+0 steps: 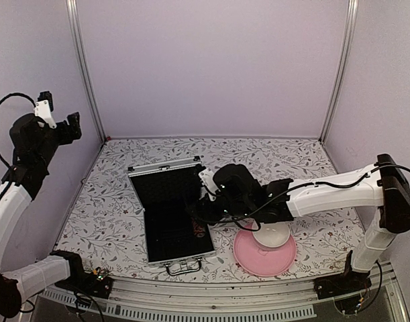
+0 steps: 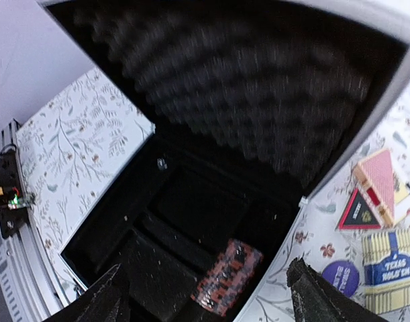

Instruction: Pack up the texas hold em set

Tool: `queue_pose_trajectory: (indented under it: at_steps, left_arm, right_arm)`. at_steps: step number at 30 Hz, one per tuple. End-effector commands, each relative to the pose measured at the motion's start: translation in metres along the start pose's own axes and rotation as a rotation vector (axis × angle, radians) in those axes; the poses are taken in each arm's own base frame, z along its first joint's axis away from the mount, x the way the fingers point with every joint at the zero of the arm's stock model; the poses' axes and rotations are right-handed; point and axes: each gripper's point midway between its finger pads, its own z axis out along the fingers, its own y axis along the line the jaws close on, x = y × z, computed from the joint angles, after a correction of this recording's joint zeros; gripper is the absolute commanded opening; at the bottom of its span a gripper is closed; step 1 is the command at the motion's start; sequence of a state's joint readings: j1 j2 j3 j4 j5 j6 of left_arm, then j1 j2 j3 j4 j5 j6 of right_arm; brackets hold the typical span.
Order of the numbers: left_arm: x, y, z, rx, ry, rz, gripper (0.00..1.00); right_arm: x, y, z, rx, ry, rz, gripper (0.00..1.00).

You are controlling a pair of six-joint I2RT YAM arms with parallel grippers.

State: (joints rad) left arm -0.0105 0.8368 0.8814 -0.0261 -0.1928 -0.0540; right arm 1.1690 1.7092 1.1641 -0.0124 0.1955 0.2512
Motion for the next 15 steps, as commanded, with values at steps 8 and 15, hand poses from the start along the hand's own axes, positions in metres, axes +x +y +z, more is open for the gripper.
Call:
queue_pose_trajectory:
  at_steps: [8,15]
  left_arm:
    - [0.004,-0.001,0.003,-0.006,-0.006,0.03,0.97]
    - [0.008,0.002,0.005,-0.022,0.005,0.042,0.97]
  right_arm:
    - [0.097,-0.015,0.02,-0.001,0.29,0.102,0.84]
    - [0.118,-0.026,0.03,0.028,0.357,0.115,0.84]
